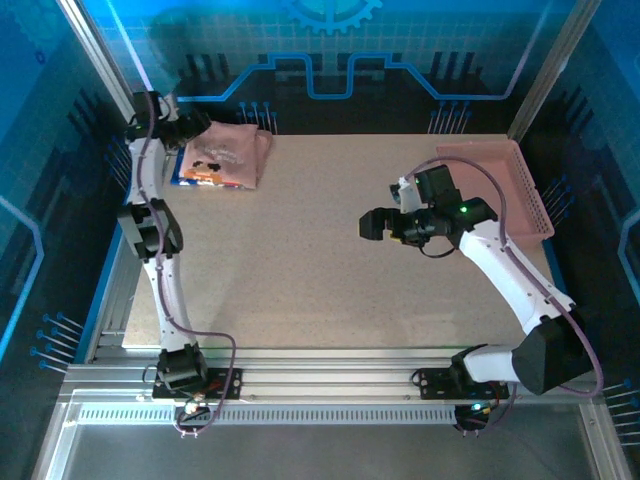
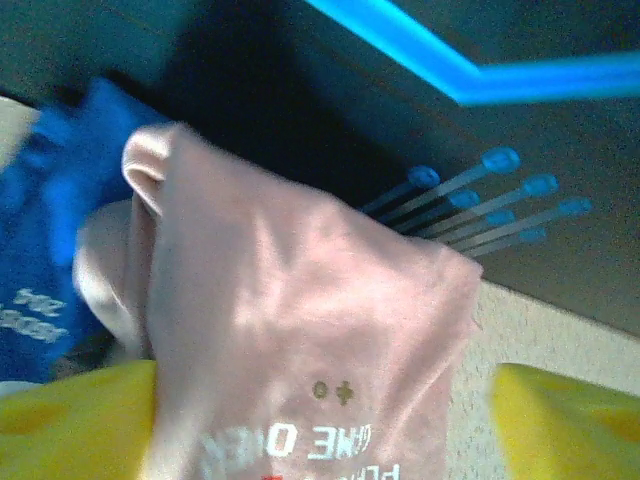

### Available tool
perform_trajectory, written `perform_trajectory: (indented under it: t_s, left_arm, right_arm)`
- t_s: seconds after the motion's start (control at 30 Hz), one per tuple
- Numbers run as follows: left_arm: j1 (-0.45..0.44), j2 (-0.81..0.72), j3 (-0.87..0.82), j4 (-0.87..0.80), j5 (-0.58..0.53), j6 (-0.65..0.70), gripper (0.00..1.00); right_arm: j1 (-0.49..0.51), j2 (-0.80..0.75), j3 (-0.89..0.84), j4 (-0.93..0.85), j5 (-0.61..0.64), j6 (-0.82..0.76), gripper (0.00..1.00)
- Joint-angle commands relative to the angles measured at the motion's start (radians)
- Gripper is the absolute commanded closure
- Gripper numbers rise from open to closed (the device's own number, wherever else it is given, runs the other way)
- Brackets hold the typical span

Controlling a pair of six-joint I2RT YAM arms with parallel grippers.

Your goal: Fold and stack the t-shirts

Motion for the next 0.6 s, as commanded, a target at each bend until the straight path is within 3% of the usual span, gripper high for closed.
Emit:
perform_trajectory:
  t_s: [0.0,0.2,0.3,0.43,0.57]
  left_arm:
    - [0.08,-0.049,-0.035,0.17,0.089,-0.191,0.01]
    - [0.088,-0.193,-0.077,0.176,0.131,-0.226,0.01]
    - [0.055,-0.304,-0.147,0.127,0.128,-0.172,0.01]
    - [-0.017,-0.548,-0.427,0.144,0.047,-0.065,0.01]
    - [-0.069,-0.862,-0.879,0.328,-0.032,-0.1,0.01]
  right_arm:
    - [0.021,-0.068,0.005,-0.074,0.022,0.027,0.0]
    - [-0.011,-0.177,-0.011,-0.133,0.089,-0.013,0.0]
    - [-0.073,-0.24,-0.025,-0.157,0.123,-0.06,0.0]
    - [-0.226,-0.326,-0.087,-0.151,0.129,-0.137,0.0]
    - [-0.398,-0.377,-0.176,-0.065,0.076,-0.176,0.0]
